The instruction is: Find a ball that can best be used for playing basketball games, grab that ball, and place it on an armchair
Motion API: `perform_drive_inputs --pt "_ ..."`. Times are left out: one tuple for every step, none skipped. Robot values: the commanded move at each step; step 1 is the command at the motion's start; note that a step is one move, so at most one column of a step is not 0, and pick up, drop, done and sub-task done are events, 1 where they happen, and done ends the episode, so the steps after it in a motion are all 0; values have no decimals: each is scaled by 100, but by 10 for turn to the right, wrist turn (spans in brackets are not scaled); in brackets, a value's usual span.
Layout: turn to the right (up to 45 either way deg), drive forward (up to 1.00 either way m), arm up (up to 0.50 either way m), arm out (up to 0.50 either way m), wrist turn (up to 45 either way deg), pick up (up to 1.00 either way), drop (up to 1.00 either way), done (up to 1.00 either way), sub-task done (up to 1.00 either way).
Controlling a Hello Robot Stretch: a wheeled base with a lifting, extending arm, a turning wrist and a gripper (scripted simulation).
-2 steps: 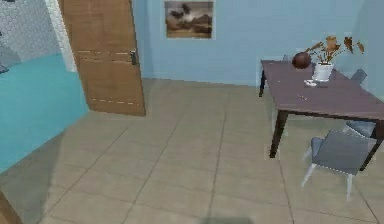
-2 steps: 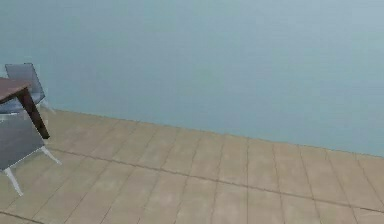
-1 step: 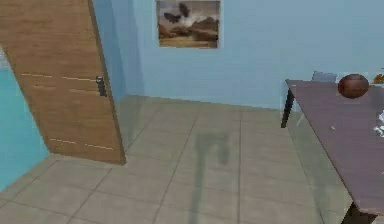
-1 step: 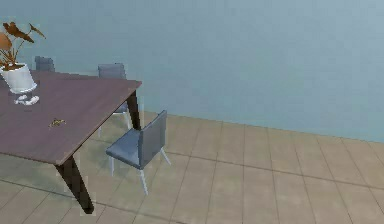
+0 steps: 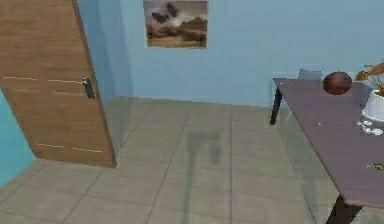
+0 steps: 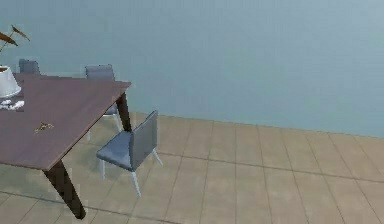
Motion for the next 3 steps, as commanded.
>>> perform_drive_inputs --pt "0 50 0 0 0 0 0 0 0" --pt "120 0 0 0 0 0 0 0 0" --pt "0 100 0 0 0 0 0 0 0"
